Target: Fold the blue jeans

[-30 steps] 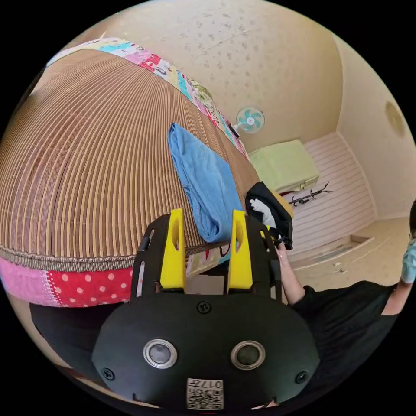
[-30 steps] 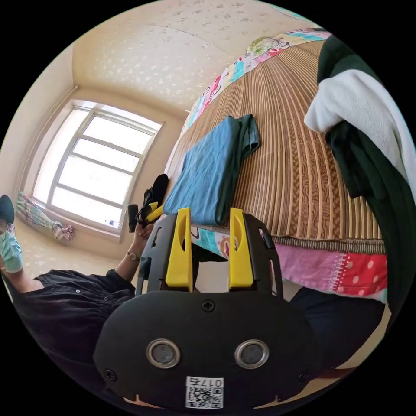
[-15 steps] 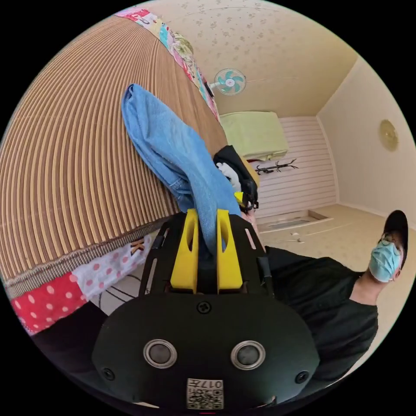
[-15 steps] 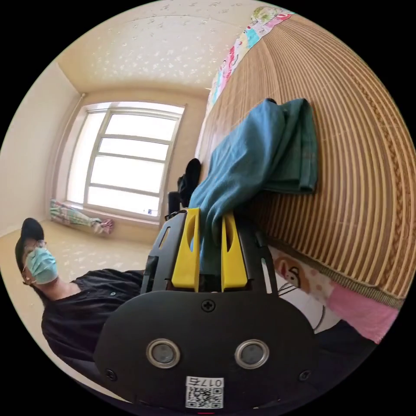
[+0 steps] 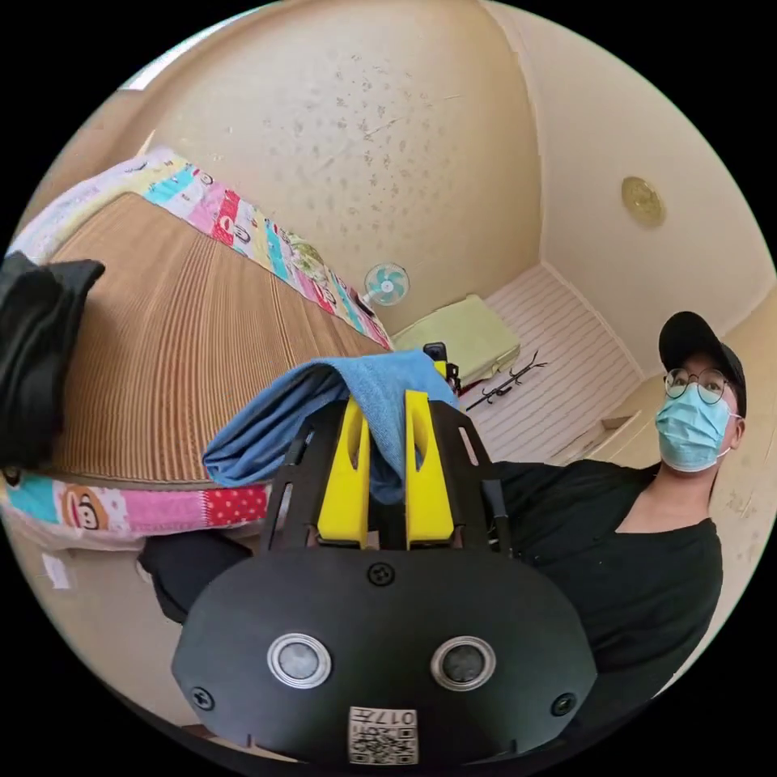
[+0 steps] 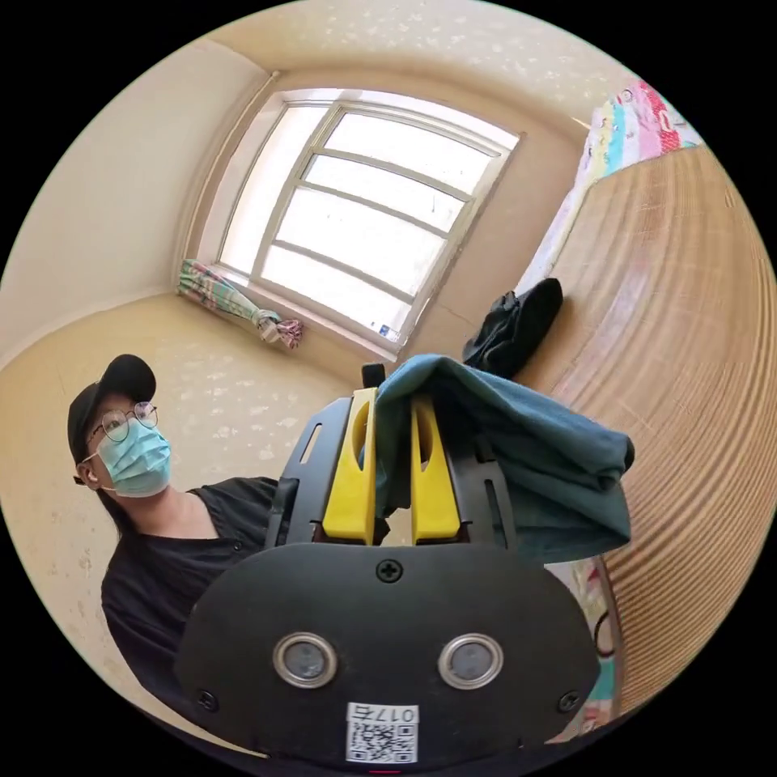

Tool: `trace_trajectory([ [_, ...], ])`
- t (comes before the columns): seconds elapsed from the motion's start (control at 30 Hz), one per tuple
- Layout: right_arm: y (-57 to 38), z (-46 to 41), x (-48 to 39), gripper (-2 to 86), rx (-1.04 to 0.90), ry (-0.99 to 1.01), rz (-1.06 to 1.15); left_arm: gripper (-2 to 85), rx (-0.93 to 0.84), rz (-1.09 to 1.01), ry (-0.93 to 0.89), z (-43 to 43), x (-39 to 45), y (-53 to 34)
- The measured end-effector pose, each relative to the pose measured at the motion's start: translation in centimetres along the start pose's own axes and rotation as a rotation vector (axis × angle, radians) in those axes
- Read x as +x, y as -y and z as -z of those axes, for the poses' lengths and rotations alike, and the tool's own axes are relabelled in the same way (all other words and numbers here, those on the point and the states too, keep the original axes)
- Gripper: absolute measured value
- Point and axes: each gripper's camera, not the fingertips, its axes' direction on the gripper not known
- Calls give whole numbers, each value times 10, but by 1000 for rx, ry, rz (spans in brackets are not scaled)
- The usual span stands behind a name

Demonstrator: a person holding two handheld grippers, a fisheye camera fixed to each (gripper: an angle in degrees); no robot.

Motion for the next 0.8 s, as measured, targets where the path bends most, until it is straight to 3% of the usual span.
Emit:
trace_trajectory([
  [0.13, 83, -78, -25, 57, 25, -113, 277, 75, 109, -65, 265, 68, 12, 22],
  [0.2, 105, -130, -23, 40, 59, -297, 413, 82, 145, -5, 471, 93, -6, 14],
  [0.33, 98, -199, 46, 27, -121, -318, 200, 115, 169, 250, 721, 96, -58, -55],
  [0.4, 44, -213, 82, 24, -195, -261, 121, 119, 160, 417, 713, 83, -86, -128],
  [0.57, -85, -169, 114, 21, -284, -243, -83, 97, 178, 585, 545, 31, -87, -246],
  [0.73, -192, -63, 72, 22, -262, -480, -226, 66, 70, 397, 474, -48, -35, -243],
  [0.8, -231, -4, 30, 25, -179, -669, -276, 49, -15, 192, 503, -96, 5, -212],
])
